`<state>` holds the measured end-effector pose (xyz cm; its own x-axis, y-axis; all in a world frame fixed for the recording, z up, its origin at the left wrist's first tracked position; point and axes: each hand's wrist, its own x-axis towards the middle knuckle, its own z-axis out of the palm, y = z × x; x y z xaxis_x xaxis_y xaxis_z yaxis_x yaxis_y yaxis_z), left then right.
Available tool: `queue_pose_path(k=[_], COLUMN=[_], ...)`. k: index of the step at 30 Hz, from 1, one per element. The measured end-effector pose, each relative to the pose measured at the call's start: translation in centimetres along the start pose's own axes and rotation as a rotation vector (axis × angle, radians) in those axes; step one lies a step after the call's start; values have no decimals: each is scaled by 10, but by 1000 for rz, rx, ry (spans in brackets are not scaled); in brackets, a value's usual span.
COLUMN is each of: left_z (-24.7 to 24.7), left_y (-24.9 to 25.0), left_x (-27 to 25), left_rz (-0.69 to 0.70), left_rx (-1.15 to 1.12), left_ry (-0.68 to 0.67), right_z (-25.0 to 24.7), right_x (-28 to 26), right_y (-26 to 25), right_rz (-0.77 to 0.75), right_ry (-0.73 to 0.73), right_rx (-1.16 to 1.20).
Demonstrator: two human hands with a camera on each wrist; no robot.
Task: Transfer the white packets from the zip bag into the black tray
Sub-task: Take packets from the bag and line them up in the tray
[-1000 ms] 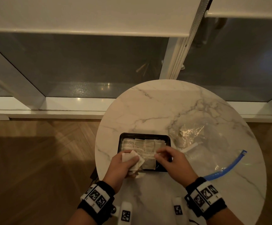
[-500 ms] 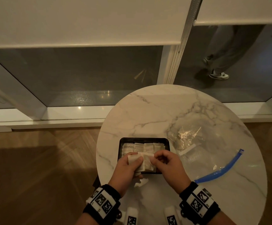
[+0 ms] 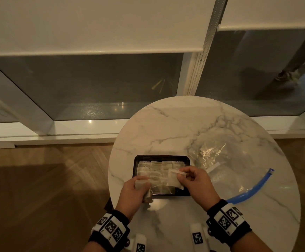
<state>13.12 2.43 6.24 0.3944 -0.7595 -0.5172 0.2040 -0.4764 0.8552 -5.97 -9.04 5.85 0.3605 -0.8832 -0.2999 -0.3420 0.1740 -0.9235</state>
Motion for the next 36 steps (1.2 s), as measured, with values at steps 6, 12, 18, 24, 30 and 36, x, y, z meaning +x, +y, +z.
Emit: queue_pose_path(k=[6, 12, 18, 24, 30, 36], left_z=[-20, -23, -21, -21, -22, -24], left_y=[-36, -58, -62, -67, -69, -72], left_x=[18, 25, 26, 28, 30, 31], left_rz=[4, 128, 181, 154, 172, 177], left_rx=[381, 708, 754, 722, 723, 708], left_ry=[77, 10, 24, 21, 18, 15], right_z=[-25, -26, -17, -6, 1, 0], right_x=[22, 49, 74, 91, 98, 99], right_y=[22, 34, 29, 26, 27, 32], right_rz=[48, 50, 20, -117, -139, -176], right_ry=[3, -34, -158, -177, -202, -159], right_rx=[-266, -596, -850, -1236, -1357, -1317])
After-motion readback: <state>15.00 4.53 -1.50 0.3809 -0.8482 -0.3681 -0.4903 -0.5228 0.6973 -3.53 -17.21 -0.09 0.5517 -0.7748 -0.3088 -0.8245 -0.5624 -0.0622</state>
